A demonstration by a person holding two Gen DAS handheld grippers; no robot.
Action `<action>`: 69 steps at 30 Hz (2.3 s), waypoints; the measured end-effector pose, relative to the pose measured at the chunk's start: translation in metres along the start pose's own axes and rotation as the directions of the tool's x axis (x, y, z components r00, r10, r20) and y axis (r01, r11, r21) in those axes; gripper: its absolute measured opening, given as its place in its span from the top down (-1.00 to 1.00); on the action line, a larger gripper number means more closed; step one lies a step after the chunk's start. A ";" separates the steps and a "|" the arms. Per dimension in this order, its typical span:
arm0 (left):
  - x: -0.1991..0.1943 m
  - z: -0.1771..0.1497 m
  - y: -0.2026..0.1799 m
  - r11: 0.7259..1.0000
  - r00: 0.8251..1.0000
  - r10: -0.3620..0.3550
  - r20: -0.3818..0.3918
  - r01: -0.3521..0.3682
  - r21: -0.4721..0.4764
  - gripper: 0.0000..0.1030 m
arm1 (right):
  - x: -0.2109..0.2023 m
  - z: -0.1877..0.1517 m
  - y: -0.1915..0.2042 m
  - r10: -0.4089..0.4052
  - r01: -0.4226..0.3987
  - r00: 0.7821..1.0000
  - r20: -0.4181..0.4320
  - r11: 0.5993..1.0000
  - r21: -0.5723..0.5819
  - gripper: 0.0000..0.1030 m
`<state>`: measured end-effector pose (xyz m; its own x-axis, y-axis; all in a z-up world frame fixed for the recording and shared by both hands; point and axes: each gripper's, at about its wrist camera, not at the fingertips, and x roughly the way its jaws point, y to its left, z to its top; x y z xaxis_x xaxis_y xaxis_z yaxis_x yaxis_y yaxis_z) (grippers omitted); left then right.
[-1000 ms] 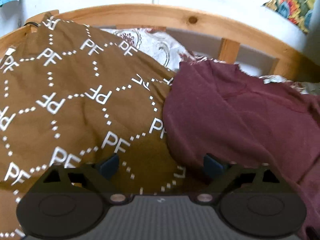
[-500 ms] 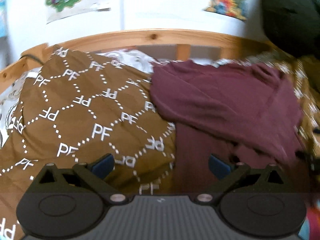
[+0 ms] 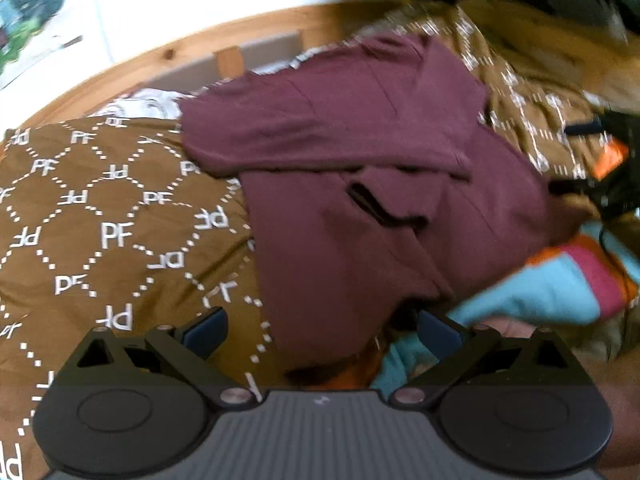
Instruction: Fold small clothes
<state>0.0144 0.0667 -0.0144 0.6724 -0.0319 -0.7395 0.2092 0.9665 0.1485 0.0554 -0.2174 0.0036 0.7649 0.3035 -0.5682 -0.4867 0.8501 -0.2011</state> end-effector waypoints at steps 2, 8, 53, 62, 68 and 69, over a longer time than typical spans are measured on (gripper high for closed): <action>0.008 -0.003 -0.007 0.999 1.000 0.026 -0.016 -0.026 0.040 -0.99 | -0.003 -0.003 0.002 -0.006 0.006 1.000 -0.010 1.000 -0.003 -0.99; 0.031 -0.002 -0.021 0.987 0.991 0.125 -0.046 -0.120 0.104 -0.96 | -0.003 -0.007 0.007 0.001 -0.001 1.000 -0.026 1.000 -0.006 -0.99; -0.026 0.015 0.003 0.987 0.979 0.090 0.181 -0.063 -0.148 0.93 | -0.010 -0.019 0.040 -0.011 -0.006 0.998 -0.062 0.963 -0.268 0.91; -0.085 -0.009 -0.008 0.989 0.968 0.028 0.247 0.009 -0.149 0.94 | -0.072 0.001 0.028 -0.019 0.022 1.000 0.018 0.984 -0.174 0.92; -0.132 -0.025 -0.006 0.991 0.969 -0.067 0.239 0.093 -0.101 0.94 | -0.131 0.010 0.027 0.017 -0.017 1.000 0.004 0.996 -0.089 0.92; -0.141 -0.028 -0.004 0.989 0.968 -0.085 0.237 0.111 -0.098 0.94 | -0.142 0.012 0.027 0.030 -0.030 1.000 -0.004 0.996 -0.081 0.92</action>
<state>-0.1010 0.0742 0.0710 0.8014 -0.1737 -0.5724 0.2121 0.9772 0.0005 -0.0612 -0.2323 0.0878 0.7483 0.3275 -0.5769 -0.5422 0.8029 -0.2475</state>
